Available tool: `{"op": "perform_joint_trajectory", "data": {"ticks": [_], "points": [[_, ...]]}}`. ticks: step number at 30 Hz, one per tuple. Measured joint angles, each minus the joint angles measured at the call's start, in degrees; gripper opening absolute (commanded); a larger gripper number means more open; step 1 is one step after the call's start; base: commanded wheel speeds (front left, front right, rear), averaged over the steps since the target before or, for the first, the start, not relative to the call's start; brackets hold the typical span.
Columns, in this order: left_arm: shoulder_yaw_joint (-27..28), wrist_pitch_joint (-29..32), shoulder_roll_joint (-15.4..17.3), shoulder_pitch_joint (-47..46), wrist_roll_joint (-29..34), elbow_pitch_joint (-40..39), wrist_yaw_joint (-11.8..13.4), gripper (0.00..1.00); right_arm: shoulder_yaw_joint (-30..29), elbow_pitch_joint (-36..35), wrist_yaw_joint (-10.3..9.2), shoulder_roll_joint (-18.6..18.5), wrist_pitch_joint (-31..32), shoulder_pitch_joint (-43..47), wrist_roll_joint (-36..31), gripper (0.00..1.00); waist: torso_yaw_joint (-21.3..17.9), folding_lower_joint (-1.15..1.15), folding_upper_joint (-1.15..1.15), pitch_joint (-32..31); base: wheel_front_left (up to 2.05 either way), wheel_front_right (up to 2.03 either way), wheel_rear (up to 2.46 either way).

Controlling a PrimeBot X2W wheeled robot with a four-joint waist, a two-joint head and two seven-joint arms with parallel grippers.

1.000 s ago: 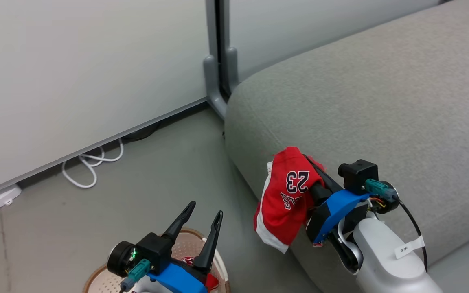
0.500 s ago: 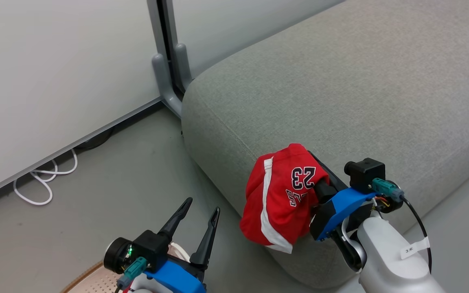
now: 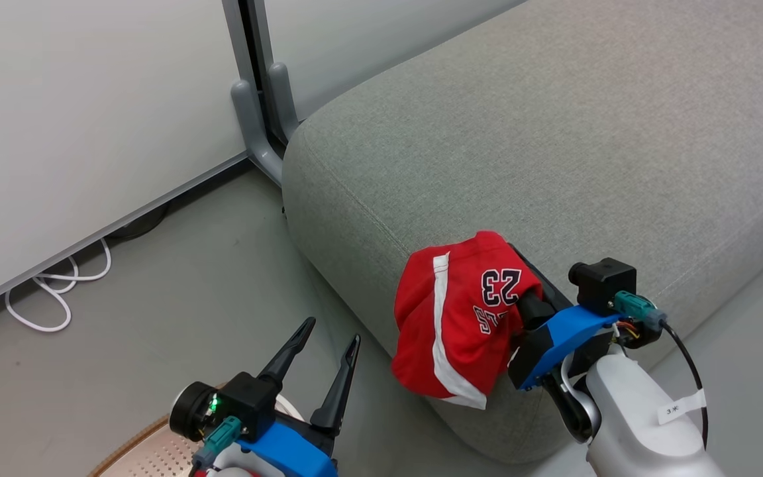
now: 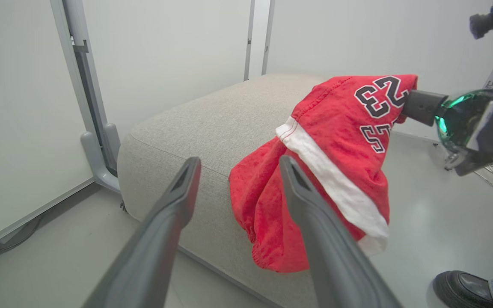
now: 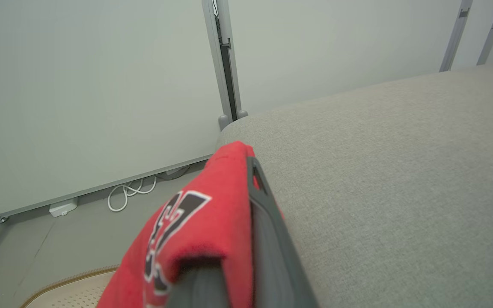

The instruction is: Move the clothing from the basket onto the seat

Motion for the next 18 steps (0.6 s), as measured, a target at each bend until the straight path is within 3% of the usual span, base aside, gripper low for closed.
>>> {"op": "perform_joint_trajectory", "data": {"ticks": [10, 18], "points": [[-0.44, 0.00, 0.91, -2.43, 0.60, -1.31, 0.00, 1.00, -5.08, -2.43, 0.00, -0.65, 1.02, -5.15, -0.14, 0.00, 1.58, 0.00, 0.00, 3.78, 0.00, 0.00, 0.00], [-1.44, 0.00, 2.72, -7.62, 1.82, -3.35, 0.00, 1.00, -14.10, -6.95, -0.01, -6.54, 3.45, -14.25, 1.16, 0.00, 4.87, 0.00, 0.00, 10.39, 0.00, 0.00, 0.00]]}}
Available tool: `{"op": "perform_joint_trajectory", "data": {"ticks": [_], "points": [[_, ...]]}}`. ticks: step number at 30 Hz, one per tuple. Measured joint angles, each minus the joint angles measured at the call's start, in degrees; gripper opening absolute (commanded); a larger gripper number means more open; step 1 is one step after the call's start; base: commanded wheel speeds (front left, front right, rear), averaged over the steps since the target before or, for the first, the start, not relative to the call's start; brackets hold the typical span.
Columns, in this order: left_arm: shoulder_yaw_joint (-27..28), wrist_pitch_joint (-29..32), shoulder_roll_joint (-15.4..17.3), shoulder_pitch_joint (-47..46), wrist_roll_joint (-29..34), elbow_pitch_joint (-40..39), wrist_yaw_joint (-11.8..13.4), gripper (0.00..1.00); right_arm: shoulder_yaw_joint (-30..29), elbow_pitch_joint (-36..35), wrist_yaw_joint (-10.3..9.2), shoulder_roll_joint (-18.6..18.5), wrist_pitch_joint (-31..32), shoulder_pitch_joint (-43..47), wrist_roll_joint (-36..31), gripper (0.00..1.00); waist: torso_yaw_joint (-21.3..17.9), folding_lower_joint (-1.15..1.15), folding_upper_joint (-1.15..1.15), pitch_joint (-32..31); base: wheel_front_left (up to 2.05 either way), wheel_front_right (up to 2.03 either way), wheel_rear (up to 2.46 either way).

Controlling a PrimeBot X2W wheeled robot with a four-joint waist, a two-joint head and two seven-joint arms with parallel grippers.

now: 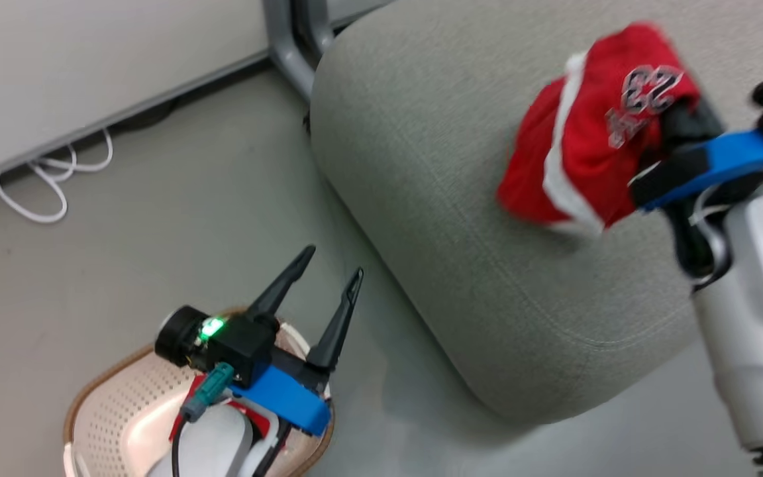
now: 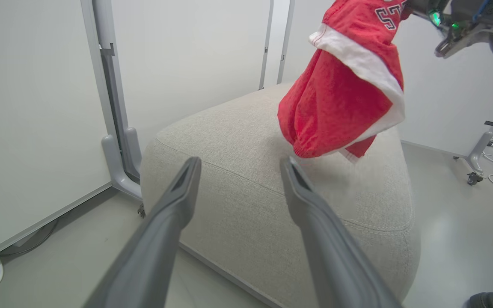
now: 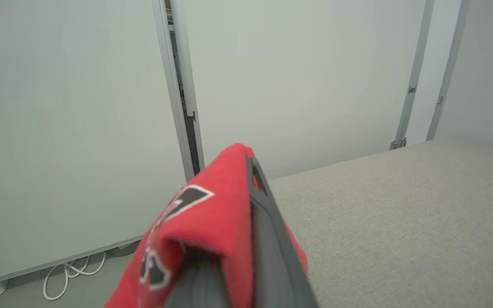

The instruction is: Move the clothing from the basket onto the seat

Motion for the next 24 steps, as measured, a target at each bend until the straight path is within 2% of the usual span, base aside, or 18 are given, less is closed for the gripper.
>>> {"op": "perform_joint_trajectory", "data": {"ticks": [5, 12, 18, 24], "points": [[-0.36, 0.00, 1.90, -3.67, 1.24, -1.44, 0.00, 1.00, -5.64, -2.16, 0.00, -5.21, 1.94, -5.42, -1.10, 0.00, 2.38, 0.00, 0.00, 5.88, 0.00, 0.00, 0.00], [-0.85, 0.00, 4.11, -7.93, 1.78, -4.43, 0.00, 1.00, -14.18, -2.44, 0.00, -9.78, 3.24, -11.54, -3.07, 0.00, 5.40, 0.01, 0.00, 14.67, 0.00, 0.00, 0.00], [-0.37, 0.00, 6.44, -11.43, 2.44, -7.84, -0.01, 1.00, -19.13, -0.92, 0.01, -11.80, 2.44, -14.34, -3.14, 0.00, 7.81, 0.01, 0.00, 21.68, 0.00, 0.00, 0.00], [0.09, 0.00, 7.48, -12.30, 2.75, -9.96, -0.01, 1.00, -22.46, 4.21, 0.01, -12.21, 0.46, -14.84, -4.15, 0.00, 9.65, 0.01, 0.00, 27.14, 0.00, 0.00, 0.00]]}}
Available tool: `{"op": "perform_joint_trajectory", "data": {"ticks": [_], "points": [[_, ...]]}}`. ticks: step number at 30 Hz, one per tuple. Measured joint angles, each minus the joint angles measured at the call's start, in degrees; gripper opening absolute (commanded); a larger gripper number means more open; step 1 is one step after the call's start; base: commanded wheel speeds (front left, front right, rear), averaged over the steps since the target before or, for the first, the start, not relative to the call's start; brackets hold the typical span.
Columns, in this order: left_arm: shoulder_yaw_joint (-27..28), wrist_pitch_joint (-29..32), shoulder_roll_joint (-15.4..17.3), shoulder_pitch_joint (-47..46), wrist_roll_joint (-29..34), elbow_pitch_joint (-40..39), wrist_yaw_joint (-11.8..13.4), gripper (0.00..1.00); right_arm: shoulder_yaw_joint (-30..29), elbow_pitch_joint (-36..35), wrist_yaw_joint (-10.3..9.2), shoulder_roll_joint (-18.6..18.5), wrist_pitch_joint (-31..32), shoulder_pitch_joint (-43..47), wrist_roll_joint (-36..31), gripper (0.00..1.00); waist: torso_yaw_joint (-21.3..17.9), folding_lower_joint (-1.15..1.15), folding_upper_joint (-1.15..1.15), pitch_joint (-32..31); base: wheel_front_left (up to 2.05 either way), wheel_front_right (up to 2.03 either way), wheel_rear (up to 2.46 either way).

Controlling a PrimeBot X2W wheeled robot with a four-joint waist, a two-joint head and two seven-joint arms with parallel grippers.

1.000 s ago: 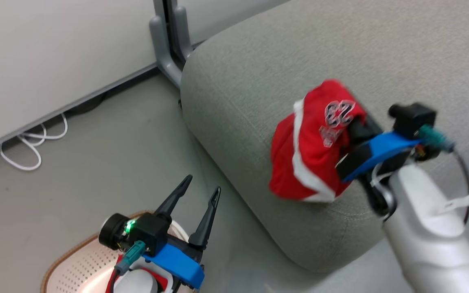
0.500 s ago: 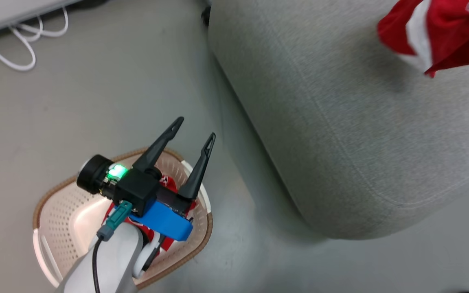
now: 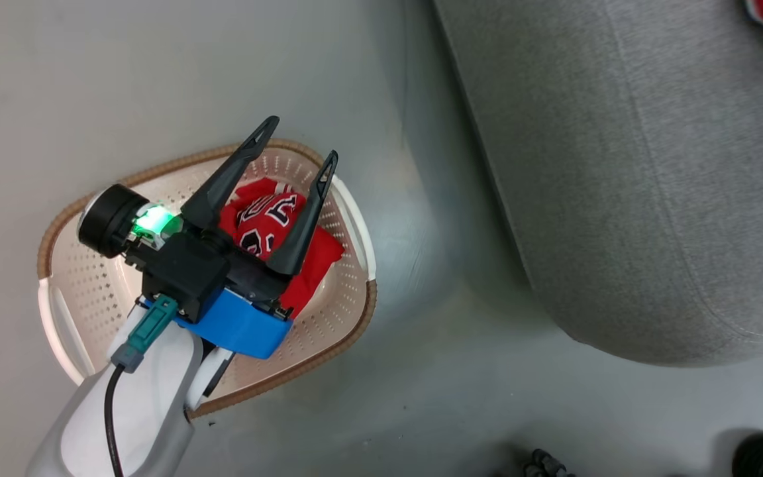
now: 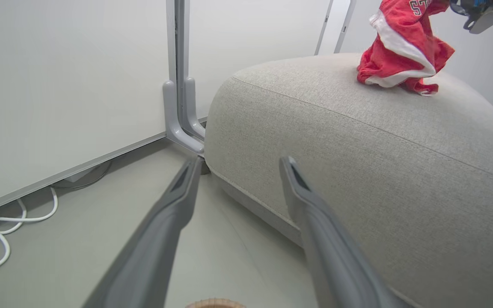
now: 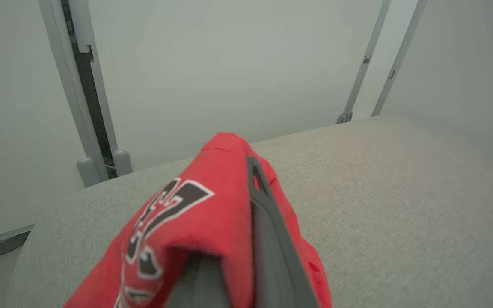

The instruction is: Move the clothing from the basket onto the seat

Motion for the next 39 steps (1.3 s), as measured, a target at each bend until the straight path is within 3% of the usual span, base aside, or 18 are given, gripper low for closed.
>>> {"op": "perform_joint_trajectory", "data": {"ticks": [8, 17, 19, 20, 21, 39], "points": [[0.15, 0.00, 0.67, -0.01, 0.23, -0.21, 0.00, 1.00, -0.96, 7.91, 0.00, 1.44, -1.86, -0.12, -0.59, 0.00, 0.71, -0.01, 0.00, 2.56, 0.00, 0.00, 0.00], [-0.40, 0.00, 0.48, -1.07, 0.40, 0.90, 0.00, 1.00, 0.64, 11.44, 0.00, 1.07, -3.41, -0.90, -1.45, 0.00, 0.75, -0.01, 0.00, 1.45, 0.00, 0.00, 0.00], [-0.49, 0.00, 0.30, -1.27, 0.38, 1.23, 0.00, 1.00, 1.33, 11.87, 0.00, 1.08, -3.64, -0.90, -1.46, 0.35, 0.75, -0.01, 0.00, 1.19, 0.00, 0.00, 0.00], [-0.54, 0.00, 0.15, -1.31, 0.37, 1.29, 0.00, 1.00, 1.64, 12.15, 0.00, 1.07, -3.65, -0.90, -1.45, 0.93, 0.78, -0.01, 0.00, 1.10, 0.00, 0.00, 0.00], [-0.64, 0.00, 0.03, -1.35, 0.23, 1.33, 0.00, 1.00, 1.75, 12.60, 0.00, 1.07, -3.67, -0.90, -1.21, 1.00, 0.82, -0.01, 0.00, 1.02, 0.00, 0.00, 0.00], [-0.67, 0.00, -1.02, -1.57, -0.69, 2.64, 0.00, 1.00, 6.48, 14.58, 0.00, 0.91, -3.98, -0.44, 1.27, 1.00, 0.95, -0.01, 0.00, -1.77, 0.00, 0.00, 0.00]]}}
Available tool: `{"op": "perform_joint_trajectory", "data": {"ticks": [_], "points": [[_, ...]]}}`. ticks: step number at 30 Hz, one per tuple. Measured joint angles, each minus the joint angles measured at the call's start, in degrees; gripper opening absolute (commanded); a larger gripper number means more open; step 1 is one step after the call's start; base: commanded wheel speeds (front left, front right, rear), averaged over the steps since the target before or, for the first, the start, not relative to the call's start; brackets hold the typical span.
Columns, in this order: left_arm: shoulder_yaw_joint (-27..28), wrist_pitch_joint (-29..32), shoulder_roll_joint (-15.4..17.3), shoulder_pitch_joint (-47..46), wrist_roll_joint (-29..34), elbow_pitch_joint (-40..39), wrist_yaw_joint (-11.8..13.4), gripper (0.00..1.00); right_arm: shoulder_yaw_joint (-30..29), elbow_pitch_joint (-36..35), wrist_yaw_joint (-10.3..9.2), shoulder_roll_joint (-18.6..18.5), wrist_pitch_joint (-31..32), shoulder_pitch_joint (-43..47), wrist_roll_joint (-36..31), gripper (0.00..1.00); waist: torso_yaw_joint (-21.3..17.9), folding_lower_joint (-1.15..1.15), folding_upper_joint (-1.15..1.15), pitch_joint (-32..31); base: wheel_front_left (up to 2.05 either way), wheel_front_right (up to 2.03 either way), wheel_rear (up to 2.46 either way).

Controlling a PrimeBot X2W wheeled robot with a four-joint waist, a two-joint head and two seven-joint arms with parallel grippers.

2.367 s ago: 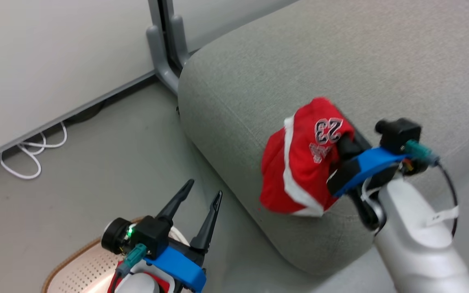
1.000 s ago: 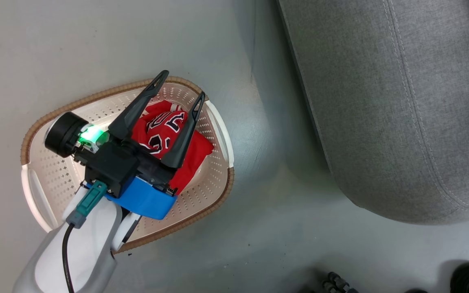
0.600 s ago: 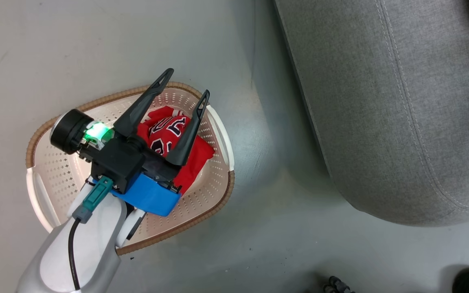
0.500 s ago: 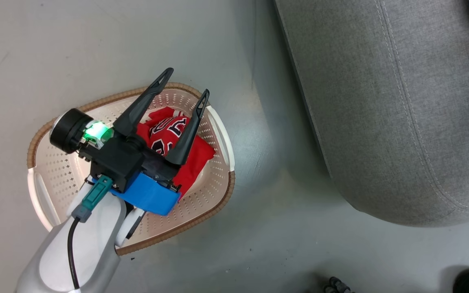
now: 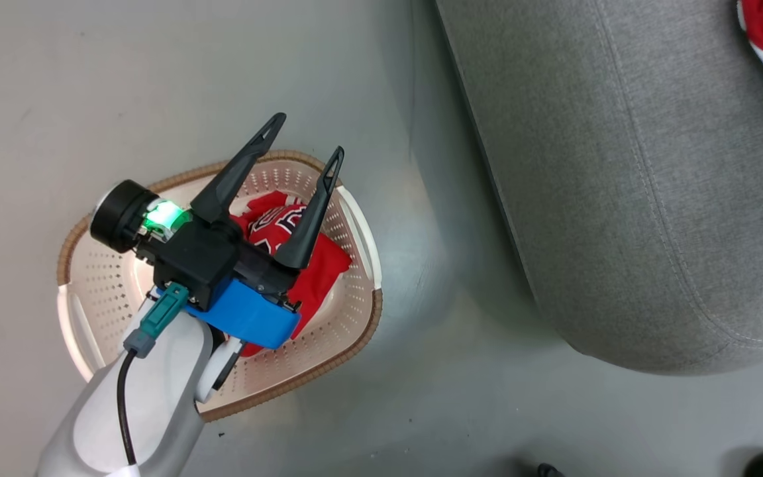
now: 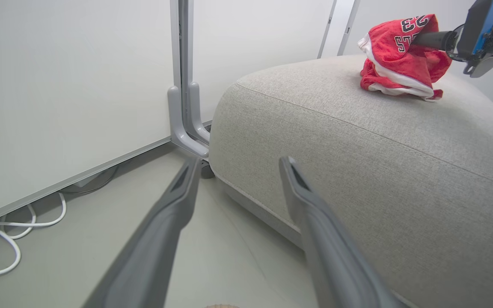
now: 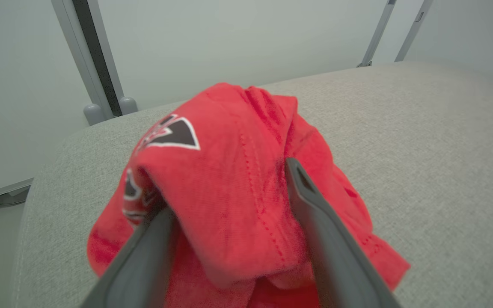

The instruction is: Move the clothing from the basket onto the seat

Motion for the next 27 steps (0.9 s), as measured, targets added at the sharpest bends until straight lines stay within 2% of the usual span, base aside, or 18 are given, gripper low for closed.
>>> {"op": "perform_joint_trajectory", "data": {"ticks": [8, 16, 27], "points": [[-0.02, 0.00, -2.07, 2.10, -1.35, 1.69, 0.00, 1.00, 2.46, -1.77, 0.00, 0.59, -0.12, 5.40, -0.09, 1.00, 0.66, 0.00, 0.00, -5.03, 0.00, 0.00, 0.00], [0.86, 0.00, -4.55, 7.30, -2.83, 4.00, 0.00, 1.00, 4.76, -5.05, 0.00, 2.03, -0.15, 13.90, -1.22, 1.00, 1.68, -0.01, 0.00, -12.84, 0.00, 0.00, 0.00], [5.46, 0.00, -8.12, 15.39, -3.32, 7.87, 0.00, 1.00, 6.15, -14.82, 0.00, 5.84, -0.04, 28.94, -1.40, 1.00, 4.02, -0.02, 0.01, -25.12, 0.00, 0.00, 0.00]]}}
